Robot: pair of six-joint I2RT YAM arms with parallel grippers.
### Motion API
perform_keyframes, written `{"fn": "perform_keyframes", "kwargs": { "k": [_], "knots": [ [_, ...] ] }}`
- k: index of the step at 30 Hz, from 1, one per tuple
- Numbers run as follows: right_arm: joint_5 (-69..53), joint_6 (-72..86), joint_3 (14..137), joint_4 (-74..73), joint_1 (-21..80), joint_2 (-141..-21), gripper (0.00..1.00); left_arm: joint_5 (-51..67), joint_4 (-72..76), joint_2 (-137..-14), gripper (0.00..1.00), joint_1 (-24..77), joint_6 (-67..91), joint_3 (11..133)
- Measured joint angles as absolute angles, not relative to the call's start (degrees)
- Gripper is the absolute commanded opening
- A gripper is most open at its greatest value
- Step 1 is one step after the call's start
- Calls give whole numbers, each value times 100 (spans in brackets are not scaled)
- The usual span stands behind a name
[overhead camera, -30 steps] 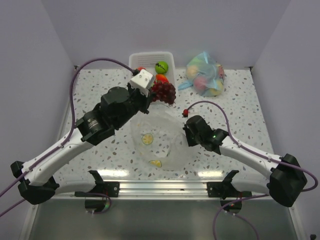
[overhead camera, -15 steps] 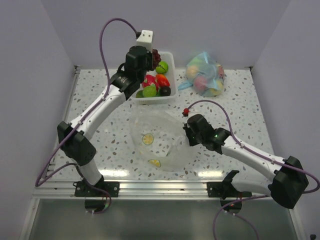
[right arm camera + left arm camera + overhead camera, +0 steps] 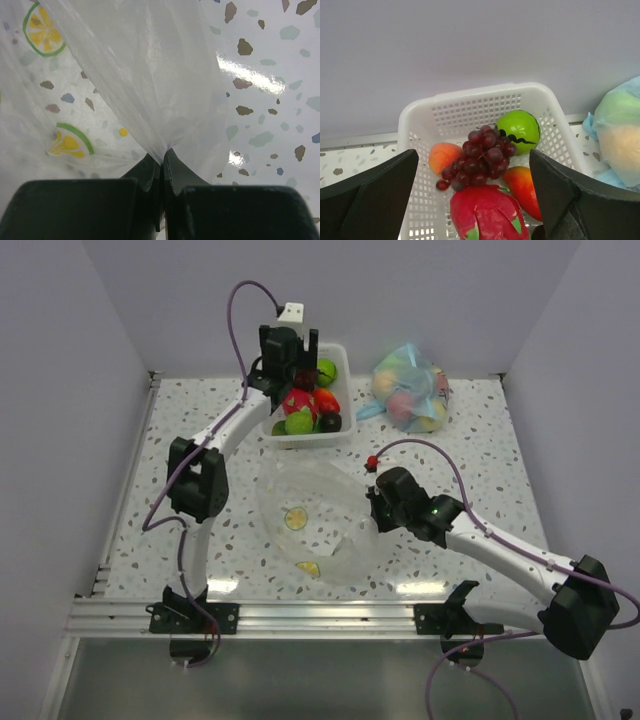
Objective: Untie the knot of the plastic bag and take out the fruit
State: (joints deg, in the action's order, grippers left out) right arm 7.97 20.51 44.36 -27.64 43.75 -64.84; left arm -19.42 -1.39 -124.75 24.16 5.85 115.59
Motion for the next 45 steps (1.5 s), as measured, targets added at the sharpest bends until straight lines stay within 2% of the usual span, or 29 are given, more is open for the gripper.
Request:
{"fn": "perform_keyframes", "kwargs": {
  "k": [4, 11, 19, 25, 27, 28, 29, 31, 32, 34, 35, 38, 39, 40, 45],
  "knots": [
    [797, 2049, 4436, -2783, 4375, -6484, 0, -1861, -34, -12368, 100, 2397, 635, 11443],
    [851, 1940, 4563, -2899, 4375, -6484, 0, -1844, -344, -11059, 100, 2412, 808, 10606],
    [1127, 1586, 4969, -3122, 4375, -6257, 0, -2003, -1424, -8600, 100, 2412, 1459, 9614],
    [1013, 1286, 5039, -3208, 4375, -5863, 0, -2270, -2268, -6663, 100, 2412, 1900, 8184],
    [832, 1205, 5039, -3247, 4375, -5765, 3, -2418, -2604, -6080, 100, 2412, 2023, 7712],
    [731, 1177, 5039, -3271, 4375, -5730, 6, -2491, -2803, -5798, 100, 2412, 2069, 7496],
    [613, 1155, 5039, -3306, 4375, -5706, 18, -2569, -2958, -5527, 100, 2412, 2115, 7297],
    [447, 1155, 5017, -3350, 4375, -5631, 30, -2714, -3269, -4993, 100, 2412, 2204, 6976],
    [366, 1166, 5000, -3380, 4375, -5566, 41, -2794, -3420, -4735, 100, 2412, 2241, 6849],
    [255, 1219, 4930, -3404, 4377, -5371, 56, -2932, -3686, -4278, 100, 2412, 2318, 6683],
    [187, 1243, 4904, -3441, 4375, -5258, 71, -2998, -3809, -4071, 100, 2412, 2344, 6635],
    [137, 1310, 4893, -3586, 4377, -4932, 87, -3194, -4049, -3452, 100, 2412, 2362, 6567],
    [134, 1317, 4895, -3634, 4377, -4836, 96, -3260, -4095, -3293, 100, 2412, 2362, 6569],
    [154, 1339, 4904, -3699, 4375, -4762, 99, -3323, -4132, -3157, 100, 2412, 2362, 6571],
    [950, 1463, 5441, -4313, 4375, -4707, 99, -3575, -4270, -2842, 100, 2412, 2335, 6648]
  ]
}}
